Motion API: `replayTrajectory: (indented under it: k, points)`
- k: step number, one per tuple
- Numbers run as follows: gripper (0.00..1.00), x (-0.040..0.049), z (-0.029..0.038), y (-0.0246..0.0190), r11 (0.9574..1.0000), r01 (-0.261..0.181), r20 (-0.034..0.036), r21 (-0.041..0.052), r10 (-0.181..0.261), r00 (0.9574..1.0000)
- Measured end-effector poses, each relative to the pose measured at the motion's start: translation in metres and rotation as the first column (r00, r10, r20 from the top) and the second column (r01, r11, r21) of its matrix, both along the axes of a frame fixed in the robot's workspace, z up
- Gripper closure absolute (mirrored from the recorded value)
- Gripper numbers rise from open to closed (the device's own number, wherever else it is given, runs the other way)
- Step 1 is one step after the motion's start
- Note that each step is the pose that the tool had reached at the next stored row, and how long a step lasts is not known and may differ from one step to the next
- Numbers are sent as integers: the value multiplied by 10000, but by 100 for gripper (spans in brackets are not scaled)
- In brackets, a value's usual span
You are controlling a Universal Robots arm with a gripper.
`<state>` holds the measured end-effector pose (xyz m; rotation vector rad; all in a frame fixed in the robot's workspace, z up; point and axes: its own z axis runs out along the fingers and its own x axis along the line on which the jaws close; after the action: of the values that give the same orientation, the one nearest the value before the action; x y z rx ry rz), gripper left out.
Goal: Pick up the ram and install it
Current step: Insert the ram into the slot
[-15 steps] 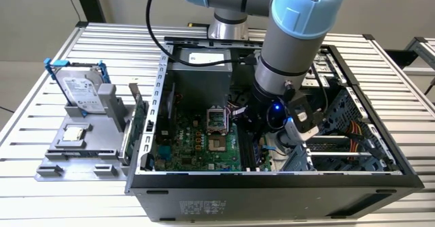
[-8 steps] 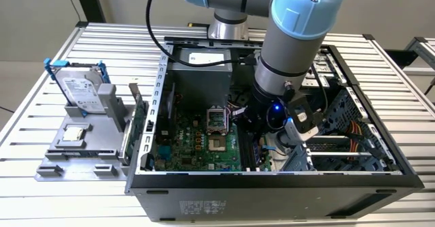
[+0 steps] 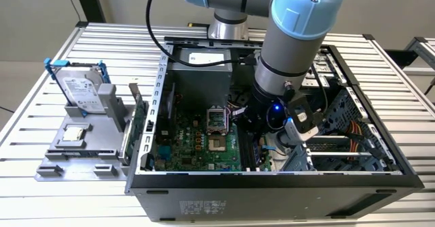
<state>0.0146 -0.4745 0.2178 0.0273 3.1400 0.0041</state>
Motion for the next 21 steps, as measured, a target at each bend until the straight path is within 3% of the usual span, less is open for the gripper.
replayTrajectory:
  k: [14, 15, 19, 21]
  points:
    - [100, 1, -63, -1, 10000, 0, 4, 43, 0, 10000]
    - [0, 2, -67, 1, 10000, -1, 4, 54, 1, 10000]
    - [0, 1, -68, -1, 10000, -1, 4, 43, 1, 10000]
    - [0, 1, -24, -1, 10000, 0, 3, 42, 0, 10000]
